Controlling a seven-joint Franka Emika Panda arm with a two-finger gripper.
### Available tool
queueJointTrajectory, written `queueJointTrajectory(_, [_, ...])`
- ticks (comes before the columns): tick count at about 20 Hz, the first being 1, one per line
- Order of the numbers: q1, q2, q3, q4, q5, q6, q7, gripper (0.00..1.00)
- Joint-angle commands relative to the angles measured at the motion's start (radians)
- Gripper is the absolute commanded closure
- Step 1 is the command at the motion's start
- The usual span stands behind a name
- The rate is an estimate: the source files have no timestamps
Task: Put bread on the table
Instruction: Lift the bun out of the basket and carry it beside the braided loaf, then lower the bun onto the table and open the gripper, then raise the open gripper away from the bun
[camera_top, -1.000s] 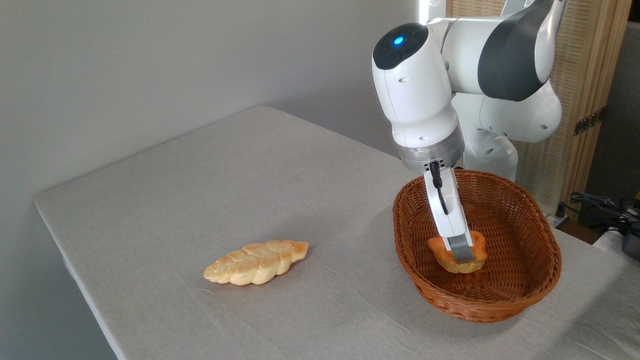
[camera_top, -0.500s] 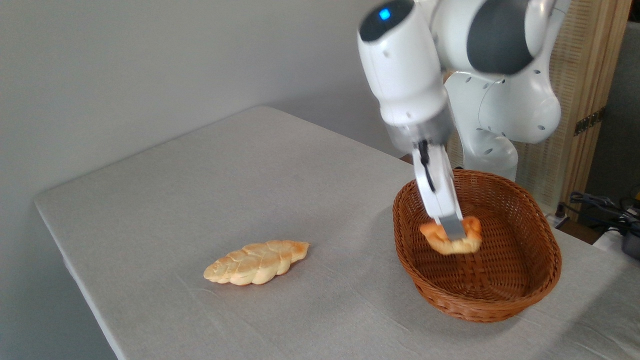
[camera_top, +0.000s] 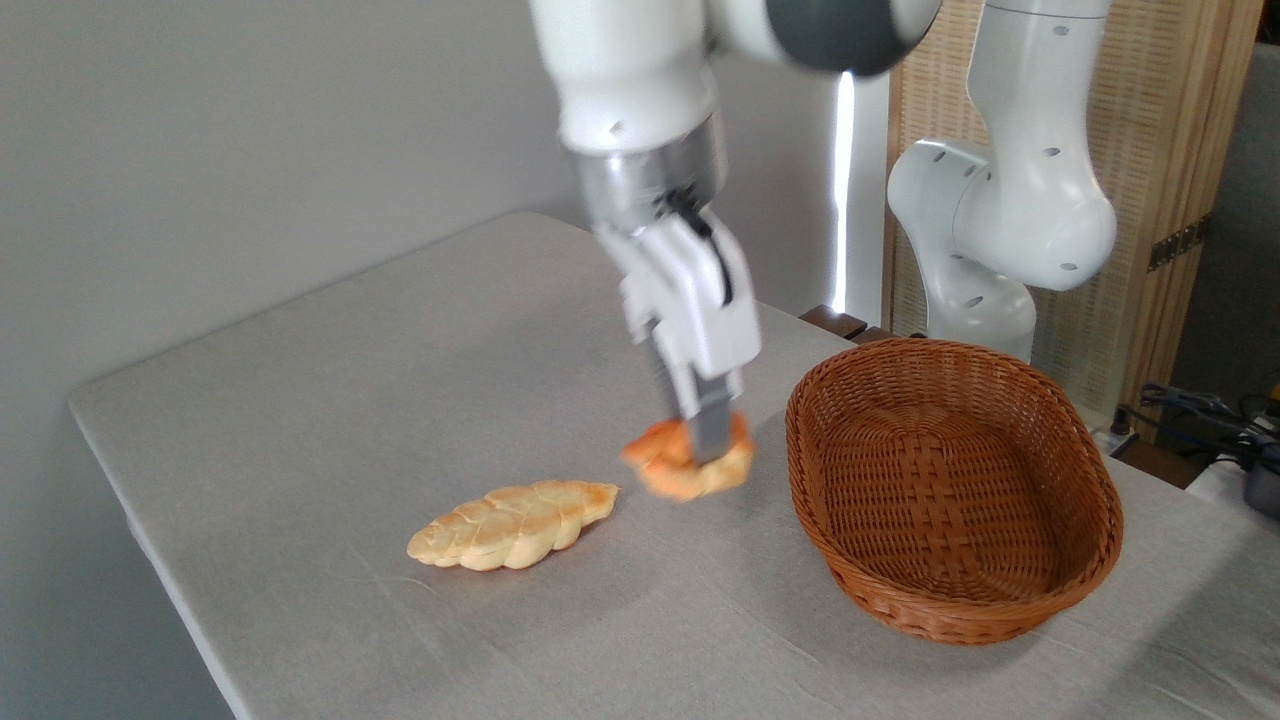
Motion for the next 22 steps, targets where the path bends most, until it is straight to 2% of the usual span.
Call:
queueJointTrajectory(1, [-0.009, 0.09, 0.005, 0.014, -0.054, 0.121, -0.137, 0.45])
queueJointTrajectory(2, [-0.009, 0.101, 0.007, -0.003, -0.054, 0.156, -0.141, 0.23])
queueJointTrajectory(4, [-0.009, 0.127, 0.007, -0.049, -0.054, 0.251, -0.157, 0.0])
queueJointTrajectory(6, [-0.009, 0.145, 0.005, -0.086, -0.054, 0.336, -0.161, 0.0])
queueJointTrajectory(14, [-0.009, 0.136, 0.003, -0.075, -0.059, 0.333, -0.171, 0.0])
queueJointTrajectory(18, [-0.003, 0.124, 0.002, 0.056, -0.092, 0.221, -0.255, 0.0])
queueJointTrajectory(19, [0.003, 0.127, -0.019, 0.089, -0.089, 0.203, -0.289, 0.0])
queueJointTrajectory(21, [0.072, 0.127, -0.111, 0.176, -0.085, 0.176, -0.386, 0.0])
queueJointTrajectory(22, [0.106, 0.127, -0.153, 0.222, -0.08, 0.116, -0.403, 0.0])
